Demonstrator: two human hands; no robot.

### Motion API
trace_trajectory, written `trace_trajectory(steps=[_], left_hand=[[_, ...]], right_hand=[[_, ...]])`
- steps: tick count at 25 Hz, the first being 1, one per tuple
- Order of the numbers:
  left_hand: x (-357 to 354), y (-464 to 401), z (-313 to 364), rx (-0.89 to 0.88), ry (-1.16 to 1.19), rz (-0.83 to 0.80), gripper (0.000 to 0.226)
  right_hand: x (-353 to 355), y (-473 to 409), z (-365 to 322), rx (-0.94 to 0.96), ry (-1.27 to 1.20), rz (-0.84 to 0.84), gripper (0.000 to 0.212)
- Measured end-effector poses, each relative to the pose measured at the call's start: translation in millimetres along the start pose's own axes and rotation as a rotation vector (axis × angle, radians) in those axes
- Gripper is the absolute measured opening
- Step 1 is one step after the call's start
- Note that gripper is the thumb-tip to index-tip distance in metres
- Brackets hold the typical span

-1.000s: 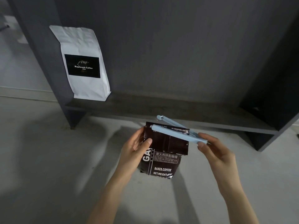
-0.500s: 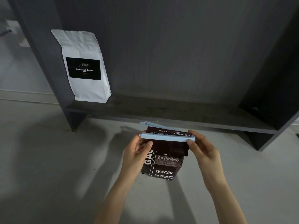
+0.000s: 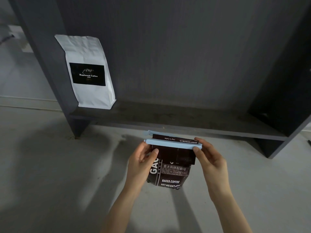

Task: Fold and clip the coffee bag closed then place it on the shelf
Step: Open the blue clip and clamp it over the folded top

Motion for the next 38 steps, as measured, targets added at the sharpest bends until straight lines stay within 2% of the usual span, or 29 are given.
trace_trajectory(steps=[12,17,27,38], left_hand=[[-1,0,7,0.008,0.04,-0.016,0.023],[8,-1,16,-0.011,-0.014,-0.016,0.041],[9,-1,13,0.008,-0.049,0.018,0.015],[11,-4,-4,0.096,0.079,0.04,0.009]], right_hand=[[1,-1,-1,0.052,0.068,0.007,0.019],[1,1,-4,0.053,0.073,-0.008,0.019],[2,3,-9,0.049,0.058,-0.017,0.026],[3,6,-7,0.051,0.08,-0.029,0.027]])
Point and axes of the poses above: each hand's wrist, its own y-axis away from the middle knuckle, its own x-axis out of the back of the hand, z = x × y, the point moved 10 cm from there along -y, towards the middle knuckle, and after that the axes turned 13 degrees about -y, right-handed, at the moved point
